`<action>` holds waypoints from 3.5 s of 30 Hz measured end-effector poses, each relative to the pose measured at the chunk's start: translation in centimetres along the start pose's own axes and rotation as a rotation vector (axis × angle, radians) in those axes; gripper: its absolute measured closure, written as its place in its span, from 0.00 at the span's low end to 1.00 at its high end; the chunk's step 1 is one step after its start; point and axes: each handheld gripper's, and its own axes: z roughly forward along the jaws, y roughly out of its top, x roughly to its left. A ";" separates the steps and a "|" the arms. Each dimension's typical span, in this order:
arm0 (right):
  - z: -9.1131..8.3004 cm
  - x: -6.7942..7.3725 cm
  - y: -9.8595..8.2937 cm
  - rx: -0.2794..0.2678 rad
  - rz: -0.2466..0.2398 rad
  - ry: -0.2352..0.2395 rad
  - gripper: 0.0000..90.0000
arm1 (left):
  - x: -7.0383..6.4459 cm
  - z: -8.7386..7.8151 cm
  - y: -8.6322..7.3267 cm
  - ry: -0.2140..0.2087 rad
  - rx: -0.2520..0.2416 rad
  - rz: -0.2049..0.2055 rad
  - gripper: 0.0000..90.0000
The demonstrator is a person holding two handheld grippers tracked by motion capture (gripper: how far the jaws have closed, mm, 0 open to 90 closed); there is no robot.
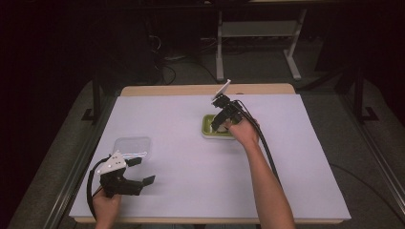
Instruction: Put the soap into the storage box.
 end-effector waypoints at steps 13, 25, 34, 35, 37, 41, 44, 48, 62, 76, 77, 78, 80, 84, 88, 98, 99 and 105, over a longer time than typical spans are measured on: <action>0.5 0.1 0.0 0.015 0.003 0.005 0.24 | 0.0 0.0 0.0 0.002 0.003 0.004 0.14; -0.4 0.3 0.0 -0.032 0.012 0.007 0.28 | 0.0 0.0 0.0 0.001 0.002 0.000 0.14; -1.8 0.1 -0.3 -0.044 0.009 0.013 0.29 | 0.0 0.1 0.1 0.001 0.004 0.005 0.14; -1.9 0.0 -0.4 -0.048 0.007 0.018 0.28 | 0.0 0.1 0.1 0.001 0.005 0.005 0.14; -2.1 0.1 -0.5 -0.055 0.003 0.025 0.28 | 0.0 0.1 0.1 0.001 0.005 0.004 0.14; -2.7 0.2 -0.7 -0.064 0.001 0.039 0.28 | 0.0 0.1 0.0 0.003 0.005 0.003 0.14; -3.4 0.4 -0.9 -0.086 0.007 0.056 0.27 | 0.0 0.1 0.0 0.003 0.006 0.007 0.14; -4.6 0.6 -1.6 -0.123 -0.004 0.058 0.27 | 0.0 0.1 0.0 0.005 0.006 0.006 0.14; -5.9 -0.3 -4.8 -0.145 0.017 0.098 0.26 | -0.1 0.1 0.0 0.005 0.012 0.010 0.14; -6.7 -1.0 -8.8 -0.187 0.041 0.135 0.26 | 0.1 0.1 0.0 0.011 0.013 -0.001 0.14; -6.8 -1.0 -9.1 -0.187 0.043 0.134 0.26 | 0.1 0.1 0.0 0.012 0.014 0.002 0.14; -6.9 -1.0 -9.3 -0.185 0.045 0.136 0.26 | 0.1 0.1 0.0 0.013 0.012 -0.002 0.14; -6.9 -1.1 -9.6 -0.189 0.048 0.137 0.26 | 0.2 0.0 0.0 0.014 0.016 0.001 0.14; -7.4 -1.5 -11.0 -0.210 0.068 0.143 0.26 | 0.2 0.1 0.0 0.013 0.019 0.001 0.14; -7.7 -1.7 -11.7 -0.216 0.069 0.148 0.26 | 0.2 0.1 0.0 0.015 0.020 0.010 0.14; -8.1 -2.0 -14.4 -0.250 0.086 0.148 0.26 | 0.2 0.2 -0.1 0.017 0.025 0.009 0.14; -8.2 -2.0 -14.9 -0.254 0.091 0.153 0.26 | 0.2 0.2 -0.1 0.018 0.028 0.009 0.14; -8.2 -2.1 -15.8 -0.252 0.092 0.162 0.26 | 0.1 0.2 -0.1 0.018 0.030 0.003 0.14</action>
